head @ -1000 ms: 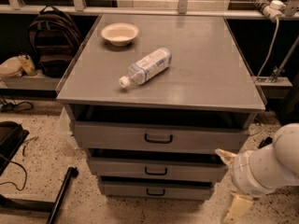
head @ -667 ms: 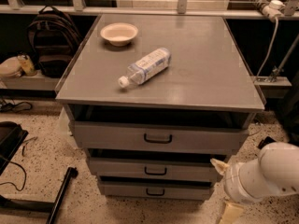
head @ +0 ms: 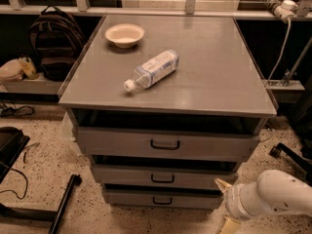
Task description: Open middle drawer
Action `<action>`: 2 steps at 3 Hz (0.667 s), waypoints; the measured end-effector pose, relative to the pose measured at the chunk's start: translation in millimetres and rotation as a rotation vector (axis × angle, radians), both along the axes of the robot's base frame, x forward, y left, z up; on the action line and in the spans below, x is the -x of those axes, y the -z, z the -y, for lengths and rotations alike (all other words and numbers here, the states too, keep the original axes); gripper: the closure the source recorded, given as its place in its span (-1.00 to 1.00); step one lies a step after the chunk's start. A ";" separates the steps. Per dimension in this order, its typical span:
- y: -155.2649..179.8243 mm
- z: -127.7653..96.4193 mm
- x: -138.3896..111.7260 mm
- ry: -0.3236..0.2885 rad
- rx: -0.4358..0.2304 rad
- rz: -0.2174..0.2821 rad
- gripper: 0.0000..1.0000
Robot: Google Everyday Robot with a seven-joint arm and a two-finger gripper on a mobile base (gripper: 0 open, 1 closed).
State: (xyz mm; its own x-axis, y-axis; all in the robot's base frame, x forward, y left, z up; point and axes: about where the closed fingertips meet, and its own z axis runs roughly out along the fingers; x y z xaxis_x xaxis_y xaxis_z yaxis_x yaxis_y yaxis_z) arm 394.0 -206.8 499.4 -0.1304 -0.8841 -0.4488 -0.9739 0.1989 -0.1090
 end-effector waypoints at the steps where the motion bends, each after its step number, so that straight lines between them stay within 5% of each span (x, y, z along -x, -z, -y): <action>1: 3.8 1.1 -1.3 0.001 -0.010 0.000 -1.00; 2: 11.5 -0.1 -10.8 -0.015 -0.018 0.027 -1.00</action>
Offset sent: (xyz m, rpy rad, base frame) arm 0.0232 -0.0003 -0.0190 0.0230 -0.0625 0.0306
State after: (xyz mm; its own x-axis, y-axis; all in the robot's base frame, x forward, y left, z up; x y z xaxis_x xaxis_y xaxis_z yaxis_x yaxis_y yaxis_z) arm 404.9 -206.8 487.9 -0.1052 -0.8777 -0.4675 -0.9736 0.1867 -0.1316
